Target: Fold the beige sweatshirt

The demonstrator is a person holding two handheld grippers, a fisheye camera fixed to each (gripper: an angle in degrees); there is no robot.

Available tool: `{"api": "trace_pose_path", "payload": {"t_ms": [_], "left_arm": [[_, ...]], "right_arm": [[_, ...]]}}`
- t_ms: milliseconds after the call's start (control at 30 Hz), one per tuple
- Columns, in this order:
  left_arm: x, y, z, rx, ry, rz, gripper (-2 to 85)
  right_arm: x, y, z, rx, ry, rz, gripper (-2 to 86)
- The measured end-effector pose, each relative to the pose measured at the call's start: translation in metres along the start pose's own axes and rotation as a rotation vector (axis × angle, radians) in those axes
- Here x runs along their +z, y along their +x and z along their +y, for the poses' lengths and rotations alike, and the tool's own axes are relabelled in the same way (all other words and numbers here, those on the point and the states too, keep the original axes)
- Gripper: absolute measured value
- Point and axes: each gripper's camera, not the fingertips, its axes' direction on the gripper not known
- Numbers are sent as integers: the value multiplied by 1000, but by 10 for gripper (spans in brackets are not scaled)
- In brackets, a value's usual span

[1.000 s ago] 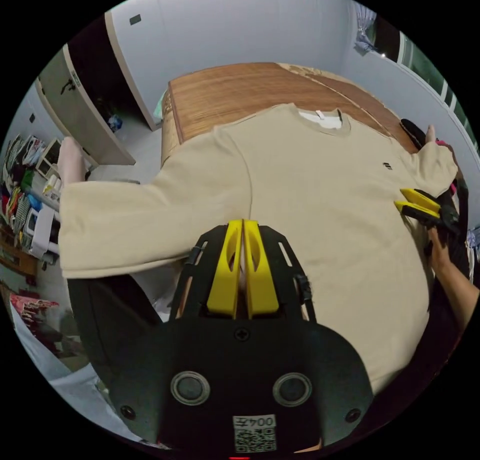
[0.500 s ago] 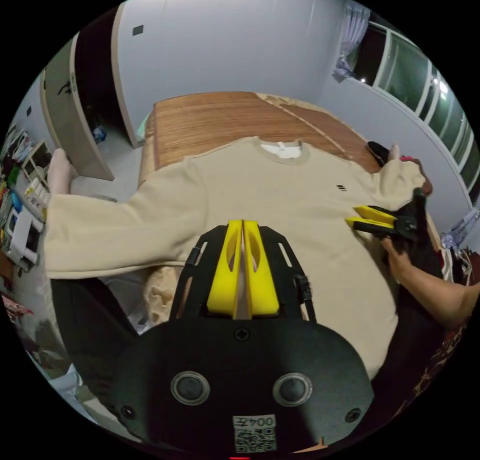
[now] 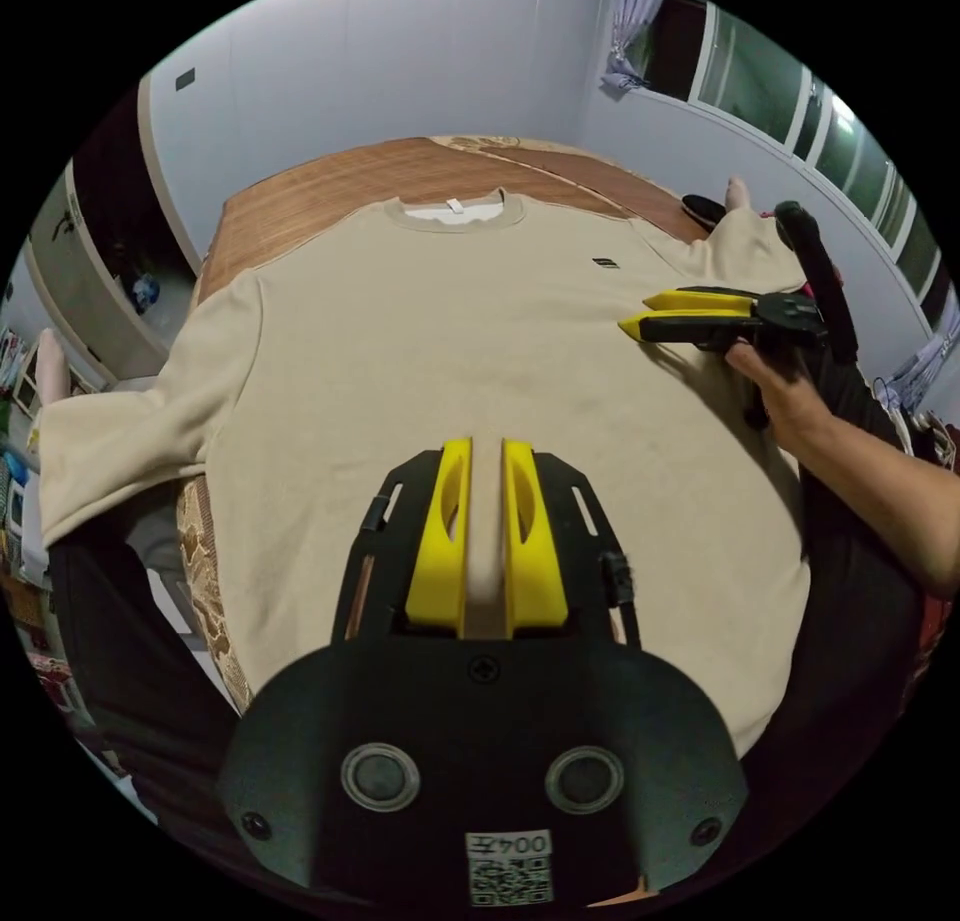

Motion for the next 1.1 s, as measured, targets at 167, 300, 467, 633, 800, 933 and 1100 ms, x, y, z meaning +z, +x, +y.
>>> {"api": "trace_pose_path", "payload": {"t_ms": [167,300,467,633,800,933,1100], "left_arm": [[17,26,14,73,1,-141,50],[26,23,21,68,-2,-133,48],[37,8,30,37,-2,-73,44],[45,8,37,45,-2,-84,45],[50,2,42,35,-1,-63,46],[52,1,44,40,-1,-73,47],[53,-3,46,37,-2,-67,48]], "right_arm": [[-18,1,-21,3,-6,-1,144],[-38,22,-39,72,-21,-67,121],[-166,152,-37,353,340,-431,128],[-267,311,32,649,609,-280,140],[-314,462,100,936,711,-184,135],[-324,544,109,1080,664,-159,136],[-308,584,99,1157,593,-135,136]]}}
